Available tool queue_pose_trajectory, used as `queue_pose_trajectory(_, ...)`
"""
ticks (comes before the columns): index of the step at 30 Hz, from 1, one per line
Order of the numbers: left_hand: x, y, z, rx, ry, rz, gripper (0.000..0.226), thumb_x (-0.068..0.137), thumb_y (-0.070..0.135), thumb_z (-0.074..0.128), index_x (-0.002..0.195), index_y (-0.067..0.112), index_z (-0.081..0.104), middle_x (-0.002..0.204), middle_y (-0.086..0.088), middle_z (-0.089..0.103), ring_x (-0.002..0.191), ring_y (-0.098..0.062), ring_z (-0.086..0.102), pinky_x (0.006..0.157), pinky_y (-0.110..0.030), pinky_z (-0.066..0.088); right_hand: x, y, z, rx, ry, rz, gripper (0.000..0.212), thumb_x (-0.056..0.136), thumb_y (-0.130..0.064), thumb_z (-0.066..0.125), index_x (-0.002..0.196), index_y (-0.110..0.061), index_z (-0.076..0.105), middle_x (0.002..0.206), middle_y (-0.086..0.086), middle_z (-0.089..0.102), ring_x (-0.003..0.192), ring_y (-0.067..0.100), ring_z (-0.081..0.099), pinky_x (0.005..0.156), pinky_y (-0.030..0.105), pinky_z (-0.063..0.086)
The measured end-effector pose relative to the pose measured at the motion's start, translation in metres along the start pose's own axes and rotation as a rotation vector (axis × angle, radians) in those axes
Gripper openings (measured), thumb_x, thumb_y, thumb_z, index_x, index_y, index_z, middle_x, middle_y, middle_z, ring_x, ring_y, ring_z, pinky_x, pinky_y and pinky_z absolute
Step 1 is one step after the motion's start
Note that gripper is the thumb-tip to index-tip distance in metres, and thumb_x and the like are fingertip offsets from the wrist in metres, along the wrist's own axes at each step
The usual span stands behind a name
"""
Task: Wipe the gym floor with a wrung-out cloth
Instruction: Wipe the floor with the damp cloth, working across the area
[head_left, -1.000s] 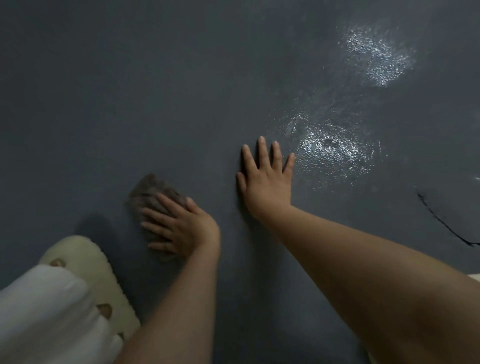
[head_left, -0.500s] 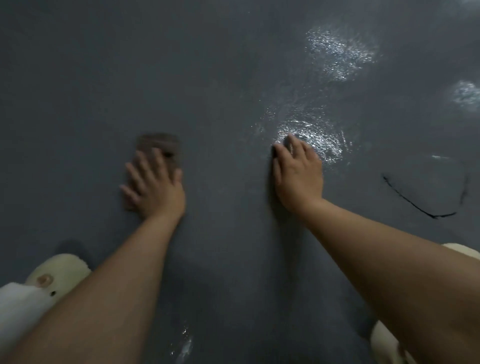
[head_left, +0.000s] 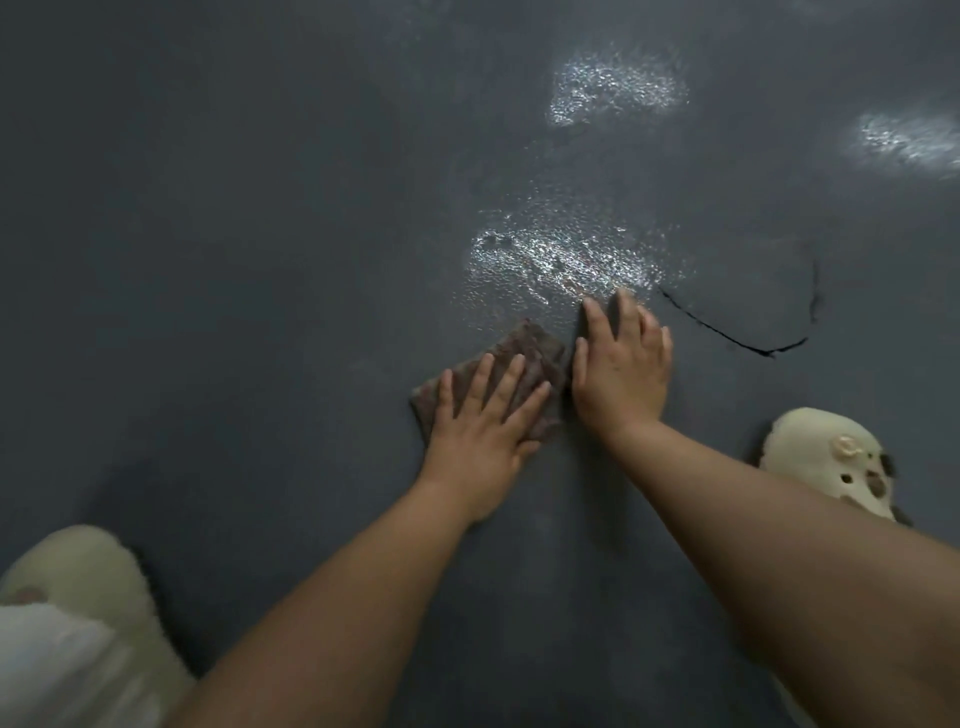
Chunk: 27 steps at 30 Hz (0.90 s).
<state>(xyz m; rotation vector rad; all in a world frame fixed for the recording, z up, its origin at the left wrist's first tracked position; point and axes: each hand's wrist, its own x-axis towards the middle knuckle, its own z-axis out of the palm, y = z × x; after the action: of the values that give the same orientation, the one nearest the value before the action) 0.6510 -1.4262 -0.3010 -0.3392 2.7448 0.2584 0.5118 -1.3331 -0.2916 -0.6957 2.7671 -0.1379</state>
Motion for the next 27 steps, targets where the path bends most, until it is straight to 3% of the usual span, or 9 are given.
queue_pose_trajectory(2, 0.007, -0.014, -0.007, 0.081, 0.020, -0.024, 0.059, 0.087, 0.049, 0.027, 0.142, 0.032, 0.039, 0.151, -0.001, 0.034, 0.139, -0.026, 0.033, 0.111, -0.050, 0.014, -0.003, 0.007, 0.002, -0.014, -0.016, -0.013, 0.051, 0.098, -0.033, 0.038, 0.148, -0.028, 0.027, 0.158, 0.006, 0.014, 0.142, 0.028, 0.014, 0.116, 0.044, 0.003)
queue_pose_trajectory(3, 0.013, -0.024, -0.012, 0.090, 0.015, -0.072, 0.058, 0.092, 0.049, 0.024, 0.148, 0.033, 0.024, 0.157, 0.000, 0.018, 0.144, -0.025, 0.020, 0.113, -0.050, 0.010, -0.003, 0.008, 0.002, -0.019, -0.022, -0.023, 0.052, 0.098, -0.034, 0.037, 0.149, -0.028, 0.025, 0.158, 0.006, 0.013, 0.143, 0.027, 0.013, 0.116, 0.044, 0.002)
queue_pose_trajectory(5, 0.031, -0.051, -0.022, 0.005, -0.010, -0.334, 0.059, 0.099, 0.045, 0.023, 0.150, 0.031, -0.002, 0.159, 0.000, -0.011, 0.146, -0.023, -0.007, 0.115, -0.050, -0.002, -0.001, 0.009, 0.001, -0.009, -0.027, -0.036, 0.052, 0.098, -0.034, 0.036, 0.149, -0.028, 0.025, 0.158, 0.006, 0.013, 0.143, 0.027, 0.012, 0.116, 0.045, 0.002)
queue_pose_trajectory(8, 0.058, -0.080, -0.042, -0.208, 0.034, -0.720, 0.061, 0.101, 0.043, 0.025, 0.151, 0.028, -0.005, 0.158, 0.000, -0.016, 0.145, -0.025, -0.013, 0.114, -0.053, -0.004, 0.002, 0.011, 0.001, 0.031, -0.028, -0.042, 0.050, 0.098, -0.033, 0.038, 0.147, -0.027, 0.030, 0.157, 0.008, 0.018, 0.142, 0.029, 0.016, 0.115, 0.045, 0.004)
queue_pose_trajectory(12, 0.096, -0.074, -0.056, -0.318, 0.112, -0.947, 0.058, 0.100, 0.042, 0.029, 0.151, 0.032, 0.002, 0.159, -0.001, -0.013, 0.145, -0.030, -0.012, 0.112, -0.058, -0.003, 0.006, 0.023, 0.010, 0.026, 0.090, -0.107, 0.049, 0.089, -0.037, 0.037, 0.134, -0.023, 0.053, 0.142, 0.014, 0.046, 0.124, 0.033, 0.040, 0.106, 0.046, 0.022)
queue_pose_trajectory(15, 0.123, -0.052, -0.064, -0.266, 0.114, -0.826, 0.059, 0.101, 0.042, 0.028, 0.151, 0.031, 0.001, 0.158, -0.002, -0.013, 0.144, -0.031, -0.013, 0.112, -0.058, -0.003, 0.009, 0.030, 0.014, 0.002, 0.122, -0.164, 0.051, 0.084, -0.039, 0.037, 0.125, -0.022, 0.061, 0.131, 0.014, 0.056, 0.113, 0.029, 0.038, 0.096, 0.043, 0.024)
queue_pose_trajectory(20, 0.134, 0.023, -0.061, -0.087, 0.029, -0.266, 0.060, 0.100, 0.044, 0.025, 0.150, 0.032, -0.006, 0.157, -0.001, -0.018, 0.144, -0.028, -0.018, 0.112, -0.055, -0.008, 0.011, 0.036, 0.010, 0.063, 0.161, -0.212, 0.049, 0.080, -0.032, 0.039, 0.119, -0.018, 0.065, 0.128, 0.012, 0.059, 0.112, 0.025, 0.043, 0.094, 0.039, 0.029)
queue_pose_trajectory(23, 0.118, 0.041, -0.054, -0.080, -0.020, -0.193, 0.059, 0.101, 0.044, 0.024, 0.150, 0.033, -0.007, 0.157, 0.001, -0.020, 0.144, -0.026, -0.019, 0.112, -0.053, -0.009, 0.011, 0.038, 0.002, 0.165, 0.125, -0.181, 0.048, 0.073, -0.024, 0.037, 0.109, -0.010, 0.068, 0.124, 0.014, 0.062, 0.105, 0.029, 0.061, 0.089, 0.037, 0.044)
queue_pose_trajectory(27, 0.098, 0.032, -0.059, -0.078, -0.100, -0.098, 0.062, 0.100, 0.042, 0.029, 0.149, 0.034, -0.008, 0.158, 0.002, -0.018, 0.145, -0.024, -0.015, 0.114, -0.049, -0.007, 0.010, 0.032, -0.011, 0.348, 0.096, -0.093, 0.041, 0.071, -0.009, 0.044, 0.105, -0.002, 0.064, 0.130, 0.026, 0.053, 0.108, 0.040, 0.060, 0.084, 0.049, 0.049)
